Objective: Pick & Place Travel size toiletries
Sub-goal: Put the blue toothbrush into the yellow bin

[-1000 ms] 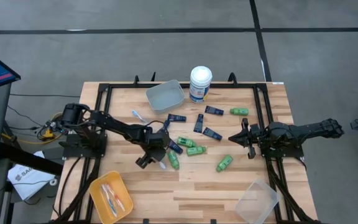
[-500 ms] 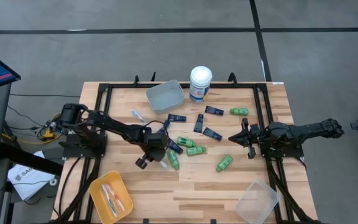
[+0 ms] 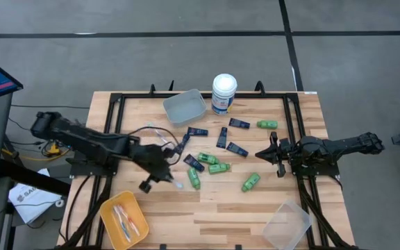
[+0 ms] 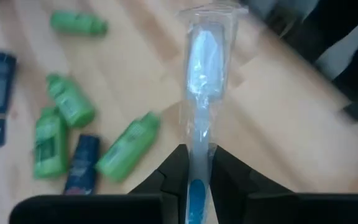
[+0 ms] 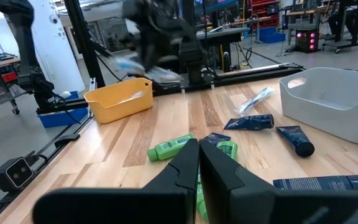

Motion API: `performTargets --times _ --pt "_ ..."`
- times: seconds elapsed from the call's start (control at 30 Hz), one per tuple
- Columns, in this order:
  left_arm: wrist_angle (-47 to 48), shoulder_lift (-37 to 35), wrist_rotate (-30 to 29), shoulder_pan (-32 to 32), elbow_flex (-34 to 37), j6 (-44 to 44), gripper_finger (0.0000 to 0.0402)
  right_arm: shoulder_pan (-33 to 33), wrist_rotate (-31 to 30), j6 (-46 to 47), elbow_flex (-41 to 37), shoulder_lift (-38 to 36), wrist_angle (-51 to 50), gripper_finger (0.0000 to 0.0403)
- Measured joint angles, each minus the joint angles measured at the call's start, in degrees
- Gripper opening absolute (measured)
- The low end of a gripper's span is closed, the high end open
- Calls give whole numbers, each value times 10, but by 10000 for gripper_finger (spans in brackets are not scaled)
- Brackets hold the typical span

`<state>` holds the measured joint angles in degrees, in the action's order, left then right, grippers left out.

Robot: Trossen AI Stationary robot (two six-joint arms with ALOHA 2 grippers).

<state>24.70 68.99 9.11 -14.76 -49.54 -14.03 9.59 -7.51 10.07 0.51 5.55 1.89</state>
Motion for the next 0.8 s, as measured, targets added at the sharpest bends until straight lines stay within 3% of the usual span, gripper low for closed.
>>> performTargets --times 0.2,0.37,0.6,0.8 --pt "1 -84 4 -100 -1 106 51 0 0 0 0 0 0 6" --pt "8 -105 4 -197 -1 176 48 0 0 0 0 0 0 6" --pt "80 -66 -3 -304 -1 221 49 0 0 0 0 0 0 6" --pt "102 -3 -11 -335 -1 204 49 0 0 0 0 0 0 6"
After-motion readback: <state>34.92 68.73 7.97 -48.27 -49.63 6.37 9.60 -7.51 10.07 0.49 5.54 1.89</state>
